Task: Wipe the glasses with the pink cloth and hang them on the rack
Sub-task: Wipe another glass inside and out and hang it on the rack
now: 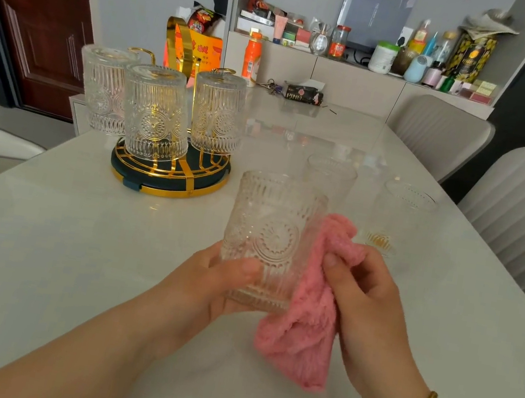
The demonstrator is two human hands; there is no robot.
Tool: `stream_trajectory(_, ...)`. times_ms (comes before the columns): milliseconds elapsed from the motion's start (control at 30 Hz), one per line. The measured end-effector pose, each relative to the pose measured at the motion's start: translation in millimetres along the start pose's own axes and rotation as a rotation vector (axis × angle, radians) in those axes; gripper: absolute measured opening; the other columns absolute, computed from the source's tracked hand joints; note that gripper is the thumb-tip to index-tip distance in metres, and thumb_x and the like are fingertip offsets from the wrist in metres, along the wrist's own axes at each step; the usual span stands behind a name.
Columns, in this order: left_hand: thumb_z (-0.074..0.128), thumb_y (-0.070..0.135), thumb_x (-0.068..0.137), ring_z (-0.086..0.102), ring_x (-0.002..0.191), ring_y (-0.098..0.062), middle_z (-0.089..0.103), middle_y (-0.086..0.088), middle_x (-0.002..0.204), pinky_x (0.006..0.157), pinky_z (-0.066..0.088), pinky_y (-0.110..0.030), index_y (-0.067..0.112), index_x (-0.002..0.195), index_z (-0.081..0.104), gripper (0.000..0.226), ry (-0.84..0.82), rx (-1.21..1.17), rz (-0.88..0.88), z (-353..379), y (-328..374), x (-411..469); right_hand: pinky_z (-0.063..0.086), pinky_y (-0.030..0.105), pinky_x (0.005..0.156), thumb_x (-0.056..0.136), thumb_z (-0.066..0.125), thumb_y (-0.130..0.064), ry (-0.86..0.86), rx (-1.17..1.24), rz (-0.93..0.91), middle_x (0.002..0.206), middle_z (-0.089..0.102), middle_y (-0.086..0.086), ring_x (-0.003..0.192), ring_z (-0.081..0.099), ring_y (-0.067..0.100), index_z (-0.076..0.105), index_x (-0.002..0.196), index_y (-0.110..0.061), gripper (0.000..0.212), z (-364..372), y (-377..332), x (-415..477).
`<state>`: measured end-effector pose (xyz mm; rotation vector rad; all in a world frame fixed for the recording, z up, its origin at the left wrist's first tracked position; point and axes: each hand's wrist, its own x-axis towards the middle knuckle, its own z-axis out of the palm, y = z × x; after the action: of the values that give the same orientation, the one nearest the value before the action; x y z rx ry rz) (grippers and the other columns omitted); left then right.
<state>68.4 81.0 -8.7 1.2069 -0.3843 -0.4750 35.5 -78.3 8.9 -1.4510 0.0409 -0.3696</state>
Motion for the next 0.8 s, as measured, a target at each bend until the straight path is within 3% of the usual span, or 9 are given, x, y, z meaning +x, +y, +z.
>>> stream_trajectory(100,0.083,0.047,0.036,0.068,0.094,-0.018,0.072,-0.003,0.103,0.074,0.056,-0.025,0.019,0.102,0.066,0.074,0.033,-0.022,0.023,-2.2,1.5,0.4,0.046,0.014,0.049,0.081,0.055,-0.006,-0.111,0.051,0.097,0.058,0.06,-0.013,0.053,0.056,0.0,0.054,0.073,-0.012,0.011,2.2,5.2,-1.7)
stream_trajectory(233,0.059,0.052,0.05,0.067,0.095,-0.008,0.073,0.007,0.1,0.083,0.049,-0.025,0.024,0.101,0.065,0.058,0.088,0.098,0.019,-4.6,2.7,-1.1,0.039,0.01,0.042,0.078,0.064,-0.005,-0.132,0.046,0.068,0.053,0.058,-0.015,0.047,0.053,-0.004,0.051,0.069,-0.013,0.018,4.8,4.0,-4.2)
stream_trajectory(367,0.076,0.059,0.041,0.067,0.097,-0.012,0.072,0.003,0.104,0.088,0.053,-0.03,0.02,0.11,0.061,0.081,0.131,0.141,0.016,-4.2,4.0,-1.7,0.044,0.013,0.047,0.065,0.061,-0.018,-0.101,0.07,0.011,0.055,0.06,-0.015,0.052,0.055,-0.002,0.054,0.068,-0.017,0.008,3.9,2.4,-4.5)
stream_trajectory(467,0.082,0.039,0.057,0.07,0.089,-0.016,0.074,-0.001,0.095,0.083,0.055,-0.029,0.018,0.118,0.054,0.07,0.25,0.078,-0.007,-5.8,2.0,4.2,0.046,0.013,0.049,0.077,0.068,-0.007,-0.038,-0.06,-0.067,0.059,0.064,-0.015,0.053,0.056,-0.002,0.056,0.074,-0.02,0.018,3.1,1.5,-5.3)
stream_trajectory(600,0.078,0.043,0.059,0.068,0.095,-0.014,0.071,0.0,0.103,0.088,0.052,-0.03,0.018,0.12,0.052,0.071,0.219,0.139,-0.053,-2.5,-6.4,7.1,0.047,0.011,0.053,0.077,0.065,-0.002,0.002,-0.206,-0.13,0.067,0.065,-0.022,0.056,0.058,-0.003,0.056,0.077,-0.024,0.023,5.3,5.1,-7.2)
stream_trajectory(733,0.082,0.053,0.039,0.067,0.097,-0.015,0.071,-0.001,0.107,0.073,0.053,-0.02,0.018,0.118,0.055,0.091,0.124,0.183,0.01,-1.6,-7.0,5.2,0.05,0.013,0.061,0.064,0.068,-0.03,-0.027,-0.288,-0.216,0.091,0.062,-0.026,0.073,0.062,0.0,0.057,0.079,-0.035,0.019,8.0,6.9,-11.6)
stream_trajectory(800,0.083,0.057,0.035,0.067,0.097,-0.017,0.07,-0.003,0.107,0.075,0.054,-0.022,0.019,0.116,0.057,0.093,0.116,0.142,0.018,-3.4,-5.4,5.1,0.048,0.01,0.064,0.058,0.064,-0.041,-0.033,-0.285,-0.246,0.096,0.062,-0.027,0.081,0.062,-0.001,0.058,0.08,-0.042,0.023,9.3,5.8,-12.3)
